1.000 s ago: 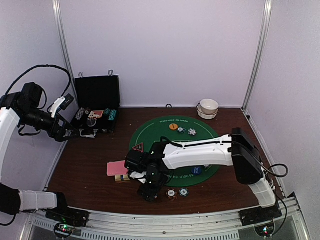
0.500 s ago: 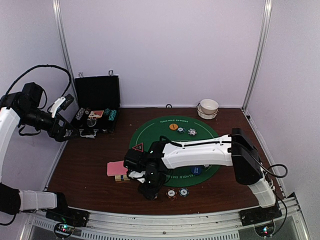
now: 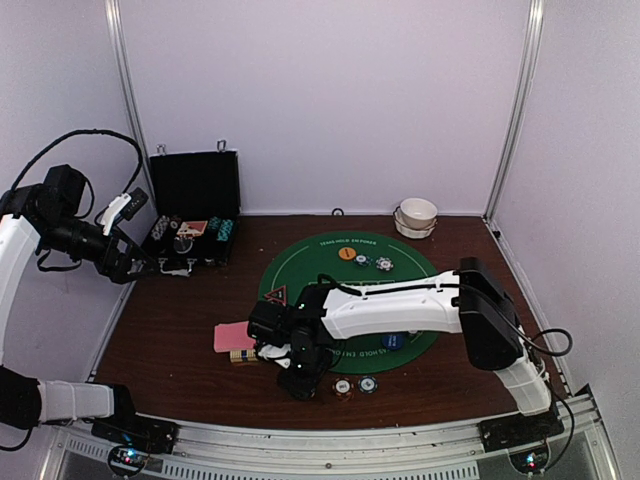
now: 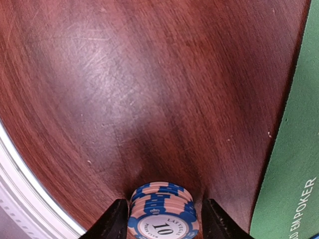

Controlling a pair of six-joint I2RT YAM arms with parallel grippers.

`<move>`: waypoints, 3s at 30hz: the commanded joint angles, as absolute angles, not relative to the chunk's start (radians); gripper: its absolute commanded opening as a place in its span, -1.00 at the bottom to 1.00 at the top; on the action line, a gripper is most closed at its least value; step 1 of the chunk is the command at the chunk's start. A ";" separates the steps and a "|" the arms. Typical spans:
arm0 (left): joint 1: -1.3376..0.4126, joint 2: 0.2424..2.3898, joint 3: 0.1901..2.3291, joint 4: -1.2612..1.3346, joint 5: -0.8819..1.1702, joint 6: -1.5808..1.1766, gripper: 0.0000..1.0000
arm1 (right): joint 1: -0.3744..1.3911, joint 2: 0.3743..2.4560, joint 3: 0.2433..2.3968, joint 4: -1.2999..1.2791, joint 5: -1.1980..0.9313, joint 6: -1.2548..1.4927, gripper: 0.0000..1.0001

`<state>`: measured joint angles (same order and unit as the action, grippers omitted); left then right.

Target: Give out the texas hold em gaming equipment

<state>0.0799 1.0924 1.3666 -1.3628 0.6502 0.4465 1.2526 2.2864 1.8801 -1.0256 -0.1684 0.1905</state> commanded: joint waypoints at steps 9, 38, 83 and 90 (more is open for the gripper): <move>0.087 1.083 1.379 -1.363 0.664 0.463 0.95 | 1.260 2.273 1.916 -1.044 -0.171 0.194 -0.28; 0.087 1.072 1.378 -1.371 0.664 0.469 0.95 | 0.913 1.944 1.565 -0.976 -0.066 0.276 -0.47; 0.087 1.085 1.385 -1.371 0.675 0.469 0.95 | 0.530 1.794 1.237 -0.812 0.055 0.373 0.38; 0.087 1.086 1.384 -1.371 0.670 0.469 0.95 | 0.654 1.708 1.370 -0.914 0.096 0.367 0.35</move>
